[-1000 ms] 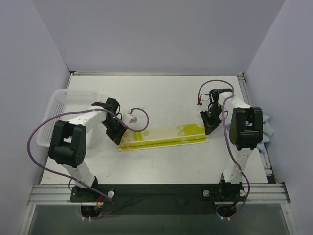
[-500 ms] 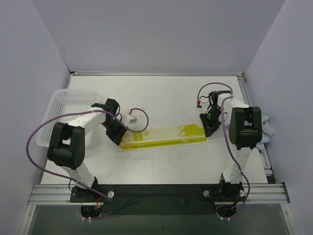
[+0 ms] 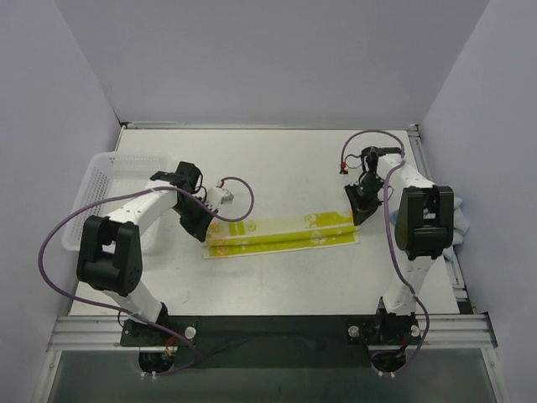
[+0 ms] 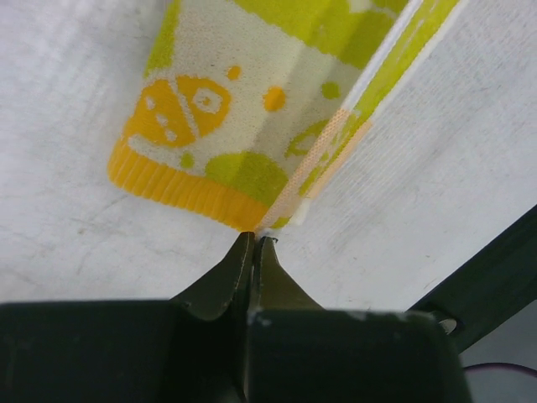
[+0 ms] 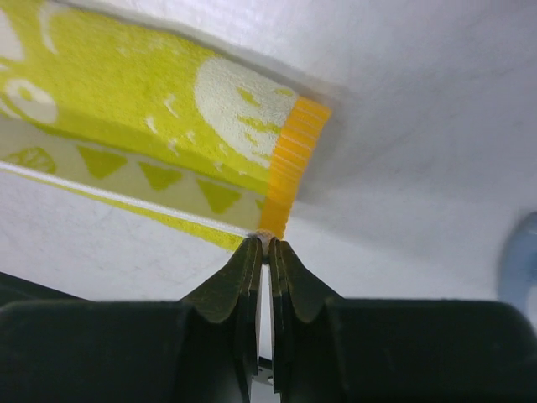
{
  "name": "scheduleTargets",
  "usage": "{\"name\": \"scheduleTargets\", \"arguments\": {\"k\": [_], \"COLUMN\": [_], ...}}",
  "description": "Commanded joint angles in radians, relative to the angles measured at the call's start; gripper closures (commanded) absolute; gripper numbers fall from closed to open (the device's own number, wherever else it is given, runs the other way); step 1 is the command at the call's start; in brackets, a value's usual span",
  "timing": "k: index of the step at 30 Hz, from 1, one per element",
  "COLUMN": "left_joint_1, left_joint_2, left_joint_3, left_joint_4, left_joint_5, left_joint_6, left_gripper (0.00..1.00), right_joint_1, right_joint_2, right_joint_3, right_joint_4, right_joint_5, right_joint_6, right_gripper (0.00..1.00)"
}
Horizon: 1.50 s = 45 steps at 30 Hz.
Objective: Roll the towels
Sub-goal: Fold the towel
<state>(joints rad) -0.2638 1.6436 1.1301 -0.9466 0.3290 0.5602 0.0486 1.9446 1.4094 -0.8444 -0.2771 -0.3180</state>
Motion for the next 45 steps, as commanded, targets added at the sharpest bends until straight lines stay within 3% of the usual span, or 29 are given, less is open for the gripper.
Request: {"name": "scheduleTargets", "arguments": {"k": [1, 6, 15, 29, 33, 38, 41, 45], "left_joint_1": [0.035, 0.054, 0.034, 0.017, 0.014, 0.012, 0.009, 0.008], "left_joint_2": [0.007, 0.013, 0.012, 0.061, 0.038, -0.024, -0.067, -0.096], "left_joint_3": [0.132, 0.200, 0.062, -0.026, -0.032, -0.047, -0.062, -0.073], "left_joint_4": [-0.004, -0.044, -0.034, 0.058, 0.054, 0.003, -0.009, -0.046], "left_joint_5": [0.028, 0.033, 0.062, 0.013, 0.031, 0.103, 0.123, 0.136], "left_joint_6": [0.001, 0.023, 0.038, 0.033, 0.041, 0.110, 0.142, 0.188], "left_gripper": [1.00, 1.00, 1.00, 1.00, 0.92, 0.71, 0.69, 0.62], "right_joint_1": [-0.012, -0.015, -0.015, -0.013, -0.015, -0.013, -0.015, -0.015], "right_joint_2": [-0.019, -0.018, -0.035, 0.013, -0.007, -0.062, -0.087, -0.116], "right_joint_3": [0.152, 0.227, 0.004, -0.061, -0.070, -0.096, -0.116, -0.142], "right_joint_4": [-0.056, -0.091, -0.033, 0.008, 0.005, -0.001, -0.004, -0.015], "right_joint_5": [0.010, -0.017, -0.004, 0.026, 0.027, 0.021, 0.026, 0.039], "right_joint_6": [0.007, -0.003, -0.041, -0.049, -0.056, -0.082, -0.101, -0.130], "right_gripper": [1.00, 1.00, 1.00, 1.00, 0.92, 0.85, 0.83, 0.69]}}
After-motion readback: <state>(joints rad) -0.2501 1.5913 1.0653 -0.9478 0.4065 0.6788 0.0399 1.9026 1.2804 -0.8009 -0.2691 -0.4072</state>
